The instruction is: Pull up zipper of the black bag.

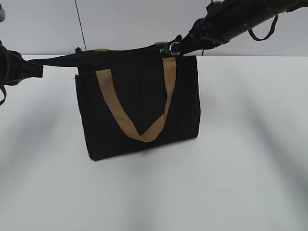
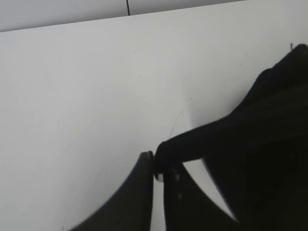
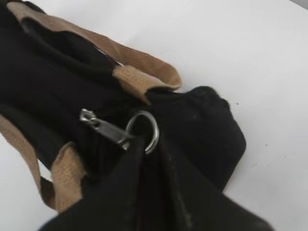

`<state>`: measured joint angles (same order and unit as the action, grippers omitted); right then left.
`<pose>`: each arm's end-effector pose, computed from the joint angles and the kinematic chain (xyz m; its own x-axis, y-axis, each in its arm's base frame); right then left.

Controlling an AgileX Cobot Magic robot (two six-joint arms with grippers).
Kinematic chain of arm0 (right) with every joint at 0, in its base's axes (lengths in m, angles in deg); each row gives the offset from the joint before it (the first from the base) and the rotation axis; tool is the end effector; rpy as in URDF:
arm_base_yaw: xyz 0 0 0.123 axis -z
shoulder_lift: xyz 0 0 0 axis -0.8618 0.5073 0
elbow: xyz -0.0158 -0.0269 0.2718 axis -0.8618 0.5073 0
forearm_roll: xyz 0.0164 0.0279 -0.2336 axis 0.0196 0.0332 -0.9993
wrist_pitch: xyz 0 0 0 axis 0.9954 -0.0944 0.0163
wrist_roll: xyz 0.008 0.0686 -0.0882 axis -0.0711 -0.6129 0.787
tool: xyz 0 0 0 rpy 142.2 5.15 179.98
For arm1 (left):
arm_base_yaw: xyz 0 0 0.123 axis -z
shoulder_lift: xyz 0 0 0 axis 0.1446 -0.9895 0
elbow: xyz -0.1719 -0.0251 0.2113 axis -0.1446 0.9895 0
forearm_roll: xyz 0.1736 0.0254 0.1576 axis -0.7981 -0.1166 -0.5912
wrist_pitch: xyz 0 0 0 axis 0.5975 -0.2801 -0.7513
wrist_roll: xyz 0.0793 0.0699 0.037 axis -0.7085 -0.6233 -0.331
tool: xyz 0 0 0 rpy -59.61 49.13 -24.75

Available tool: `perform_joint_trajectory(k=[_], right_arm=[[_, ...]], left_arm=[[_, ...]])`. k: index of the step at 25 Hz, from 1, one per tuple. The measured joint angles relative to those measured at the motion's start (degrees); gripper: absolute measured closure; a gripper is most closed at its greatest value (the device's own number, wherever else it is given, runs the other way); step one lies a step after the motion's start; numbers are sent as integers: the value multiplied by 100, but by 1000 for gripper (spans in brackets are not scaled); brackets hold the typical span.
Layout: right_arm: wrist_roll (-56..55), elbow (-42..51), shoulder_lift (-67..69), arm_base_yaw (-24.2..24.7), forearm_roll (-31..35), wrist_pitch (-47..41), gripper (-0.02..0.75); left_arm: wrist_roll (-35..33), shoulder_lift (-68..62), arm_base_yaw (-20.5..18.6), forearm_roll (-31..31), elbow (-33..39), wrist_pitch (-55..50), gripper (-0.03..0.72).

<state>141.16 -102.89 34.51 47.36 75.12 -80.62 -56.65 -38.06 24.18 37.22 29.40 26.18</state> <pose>0.3938 0.1464 0.2345 -0.5789 -0.3857 -0.7184 -0.7118 0.6688 0.2144 0.2857 -0.0733 0.2267 -0.5914 0.1389 -0.7943 0.2055 0.9785 0.0181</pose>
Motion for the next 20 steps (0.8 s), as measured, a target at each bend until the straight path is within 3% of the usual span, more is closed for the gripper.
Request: perform_joint_trajectory(k=[3,5,7,9,13,20], right_arm=[[0,0,-7,11,-58,55,601],[0,0,-73,16,-81,75,448],[0,0,-187,16,-87,77,294],[0,0,-337,16,-92,77,215],[-168,0,-548,16,-153,-65,172],[-728,-6,-570,16,-753,-704,167]], left_arm=[[0,0,-5,96,0,-16,627],[0,0,-5,240,0,-16,519],[0,0,-5,486,0,-29,364],[0,0,-5,835,0,-82,260],[12,84,-5,1346,0,-358,203],[-314,669,-5,1914,0,-1115,217]])
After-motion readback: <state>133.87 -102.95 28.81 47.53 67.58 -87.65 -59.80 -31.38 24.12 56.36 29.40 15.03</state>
